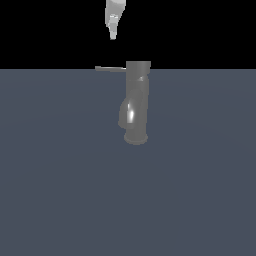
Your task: Turn on the faucet by rotating a designated handle.
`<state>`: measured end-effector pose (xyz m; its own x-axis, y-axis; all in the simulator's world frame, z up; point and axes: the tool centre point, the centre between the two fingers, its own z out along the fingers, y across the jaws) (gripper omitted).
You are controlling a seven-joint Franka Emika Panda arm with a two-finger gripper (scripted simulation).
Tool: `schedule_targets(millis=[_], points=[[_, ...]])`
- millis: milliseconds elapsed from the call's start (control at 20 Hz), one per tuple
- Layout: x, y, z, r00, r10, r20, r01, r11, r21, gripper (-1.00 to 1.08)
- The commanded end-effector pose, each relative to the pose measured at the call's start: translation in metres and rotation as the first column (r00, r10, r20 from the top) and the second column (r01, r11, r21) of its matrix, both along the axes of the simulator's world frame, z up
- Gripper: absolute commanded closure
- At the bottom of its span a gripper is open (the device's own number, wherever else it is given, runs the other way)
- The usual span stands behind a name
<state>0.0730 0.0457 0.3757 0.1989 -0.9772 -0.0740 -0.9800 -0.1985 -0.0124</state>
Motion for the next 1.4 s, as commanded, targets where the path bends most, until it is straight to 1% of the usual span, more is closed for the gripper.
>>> schedule_targets(millis=[0, 350, 650, 1000, 1350], points=[[0.012, 0.006, -0.013, 0.998, -0.061, -0.004, 0.061, 0.998, -0.01, 1.08], [0.041, 0.022, -0.051, 0.977, -0.213, -0.007, 0.212, 0.976, -0.042, 1.08], [0.057, 0.033, -0.075, 0.954, -0.299, -0.003, 0.298, 0.953, -0.062, 1.08], [0.065, 0.039, -0.089, 0.938, -0.347, 0.002, 0.346, 0.935, -0.074, 1.08], [0.066, 0.04, -0.091, 0.937, -0.35, 0.002, 0.35, 0.934, -0.075, 1.08]])
